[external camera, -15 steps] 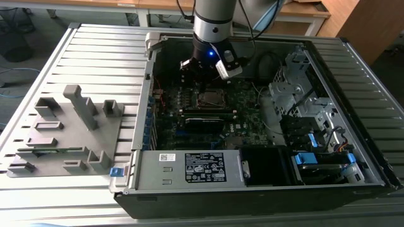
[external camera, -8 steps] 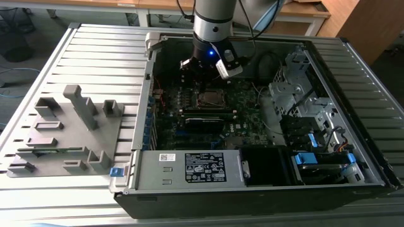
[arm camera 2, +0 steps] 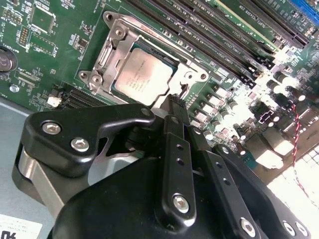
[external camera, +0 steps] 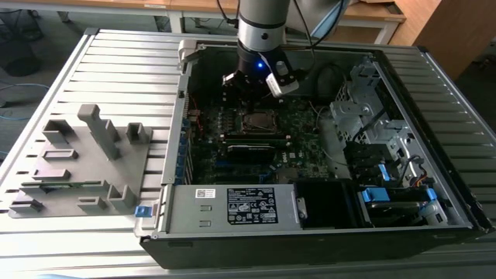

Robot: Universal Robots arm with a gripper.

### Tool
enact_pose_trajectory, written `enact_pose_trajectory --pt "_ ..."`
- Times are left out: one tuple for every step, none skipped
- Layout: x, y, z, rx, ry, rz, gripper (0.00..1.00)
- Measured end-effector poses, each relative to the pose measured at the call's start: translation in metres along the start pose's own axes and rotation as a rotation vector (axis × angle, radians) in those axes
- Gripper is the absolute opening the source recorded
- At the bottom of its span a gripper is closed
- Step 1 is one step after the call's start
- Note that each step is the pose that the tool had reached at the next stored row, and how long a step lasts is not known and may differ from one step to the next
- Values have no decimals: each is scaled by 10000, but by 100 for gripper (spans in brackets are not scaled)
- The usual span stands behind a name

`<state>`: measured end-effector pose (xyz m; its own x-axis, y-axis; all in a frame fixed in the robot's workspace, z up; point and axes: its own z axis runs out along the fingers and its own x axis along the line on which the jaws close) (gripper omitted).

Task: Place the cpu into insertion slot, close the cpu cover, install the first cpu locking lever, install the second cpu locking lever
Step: 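Close the cpu cover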

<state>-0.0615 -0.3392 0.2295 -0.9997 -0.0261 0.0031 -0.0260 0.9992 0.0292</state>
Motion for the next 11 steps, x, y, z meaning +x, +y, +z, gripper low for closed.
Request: enact_pose_trajectory --pt "-18 -1 0 0 0 1 10" --pt "-42 -1 0 -1 -1 2 10" --pt "-67 -2 0 -1 -1 4 10" --pt "-90 -3 1 -1 -1 11 10" --pt "-111 -3 1 -1 -1 23 10" --pt "-133 -4 1 -1 -2 35 10" --pt "-153 -4 2 -1 -2 44 10" --pt "-172 -5 2 -1 -2 54 10" --pt "-188 -6 2 -1 -3 65 10" --pt "-201 -6 3 -2 -3 77 10" --pt "-211 -7 4 -3 -4 89 10"
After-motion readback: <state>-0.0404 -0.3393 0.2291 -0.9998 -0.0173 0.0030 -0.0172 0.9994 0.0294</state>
